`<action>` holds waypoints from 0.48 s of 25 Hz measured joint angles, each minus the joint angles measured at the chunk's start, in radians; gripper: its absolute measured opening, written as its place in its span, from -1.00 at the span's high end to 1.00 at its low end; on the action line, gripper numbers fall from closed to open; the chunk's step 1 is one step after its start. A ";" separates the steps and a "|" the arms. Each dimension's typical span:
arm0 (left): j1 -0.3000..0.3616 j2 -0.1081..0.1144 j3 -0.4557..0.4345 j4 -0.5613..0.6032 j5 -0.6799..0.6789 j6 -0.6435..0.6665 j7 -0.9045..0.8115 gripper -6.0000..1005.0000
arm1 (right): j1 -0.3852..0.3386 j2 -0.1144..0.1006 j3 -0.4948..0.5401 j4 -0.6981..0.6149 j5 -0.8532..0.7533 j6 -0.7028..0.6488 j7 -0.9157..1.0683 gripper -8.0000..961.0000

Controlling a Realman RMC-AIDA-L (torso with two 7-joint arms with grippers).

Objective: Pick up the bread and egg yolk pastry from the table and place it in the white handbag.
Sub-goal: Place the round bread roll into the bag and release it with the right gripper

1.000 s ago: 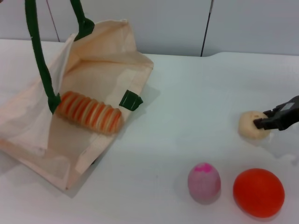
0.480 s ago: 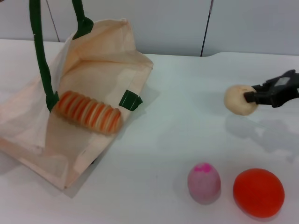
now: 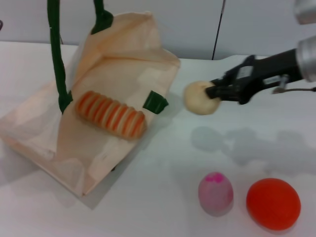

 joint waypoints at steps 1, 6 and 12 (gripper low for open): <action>-0.005 0.000 0.000 -0.003 0.000 -0.004 -0.001 0.67 | 0.014 0.001 -0.034 0.005 0.020 0.007 0.003 0.57; -0.018 -0.007 0.002 -0.005 0.007 -0.008 -0.002 0.67 | 0.087 0.001 -0.143 0.067 0.085 0.061 0.007 0.62; -0.043 -0.018 0.002 -0.005 0.030 -0.010 -0.004 0.67 | 0.159 0.001 -0.216 0.128 0.132 0.118 0.007 0.75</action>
